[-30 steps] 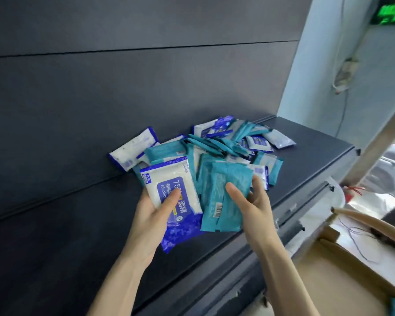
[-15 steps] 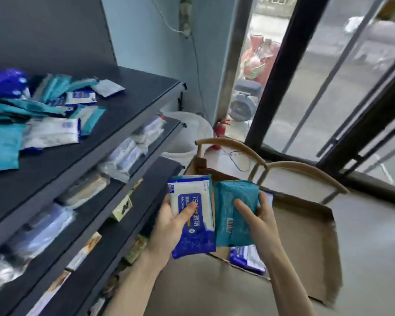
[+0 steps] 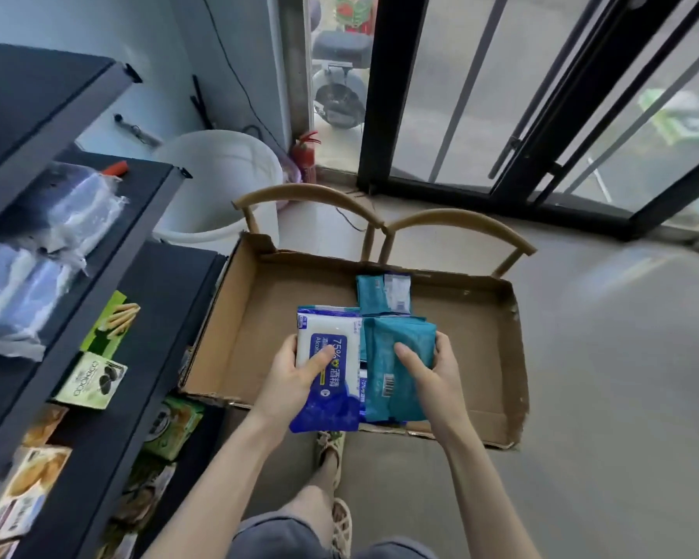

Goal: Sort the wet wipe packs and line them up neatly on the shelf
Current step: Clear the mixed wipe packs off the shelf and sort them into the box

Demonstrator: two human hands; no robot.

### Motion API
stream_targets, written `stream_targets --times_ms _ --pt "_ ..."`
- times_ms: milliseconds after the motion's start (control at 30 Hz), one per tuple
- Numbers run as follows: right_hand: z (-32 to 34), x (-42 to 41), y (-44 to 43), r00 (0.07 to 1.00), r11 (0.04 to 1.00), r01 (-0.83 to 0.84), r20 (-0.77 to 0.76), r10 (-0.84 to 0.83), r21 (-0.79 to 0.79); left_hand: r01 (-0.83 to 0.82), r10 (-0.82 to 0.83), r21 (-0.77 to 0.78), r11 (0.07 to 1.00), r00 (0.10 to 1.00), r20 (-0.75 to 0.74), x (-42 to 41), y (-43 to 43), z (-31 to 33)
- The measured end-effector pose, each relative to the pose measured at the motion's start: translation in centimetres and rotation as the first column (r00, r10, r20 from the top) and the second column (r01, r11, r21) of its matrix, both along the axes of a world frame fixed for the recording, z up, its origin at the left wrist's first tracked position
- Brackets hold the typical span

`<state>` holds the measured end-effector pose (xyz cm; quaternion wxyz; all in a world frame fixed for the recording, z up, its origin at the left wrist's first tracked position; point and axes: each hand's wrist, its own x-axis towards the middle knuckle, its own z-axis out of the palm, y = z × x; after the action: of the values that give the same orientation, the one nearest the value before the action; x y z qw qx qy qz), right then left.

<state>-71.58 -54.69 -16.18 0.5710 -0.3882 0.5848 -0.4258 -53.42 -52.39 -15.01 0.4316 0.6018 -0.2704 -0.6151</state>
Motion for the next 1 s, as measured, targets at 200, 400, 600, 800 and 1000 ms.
stream_targets --times_ms 200,400,600,800,1000 --pt "-4.0 -0.7 -6.6 0.998 0.984 0.070 -0.005 -0.070 0.165 0.048 -0.034 0.210 0.977 0.997 -0.069 -0.9 -8.2 -5.4" --pt "-8.2 -1.6 -13.3 0.995 0.947 0.101 -0.027 -0.098 0.305 0.110 -0.107 0.314 0.943 0.994 -0.026 -2.0 -15.8 -10.9" --pt "-14.7 -2.7 -17.8 0.990 0.909 0.143 -0.061 -0.129 0.392 0.084 -0.107 0.394 0.915 0.994 0.036 -3.8 -20.6 -17.5" --pt "-23.6 -3.9 -20.1 0.987 0.874 0.146 -0.122 -0.100 0.464 0.026 -0.047 0.504 0.863 0.998 0.029 -6.0 -22.5 -25.8" --pt "-30.8 -5.1 -19.4 0.992 0.836 0.107 -0.110 -0.056 0.538 -0.034 0.016 0.569 0.821 0.999 0.036 -7.5 -21.0 -32.3"
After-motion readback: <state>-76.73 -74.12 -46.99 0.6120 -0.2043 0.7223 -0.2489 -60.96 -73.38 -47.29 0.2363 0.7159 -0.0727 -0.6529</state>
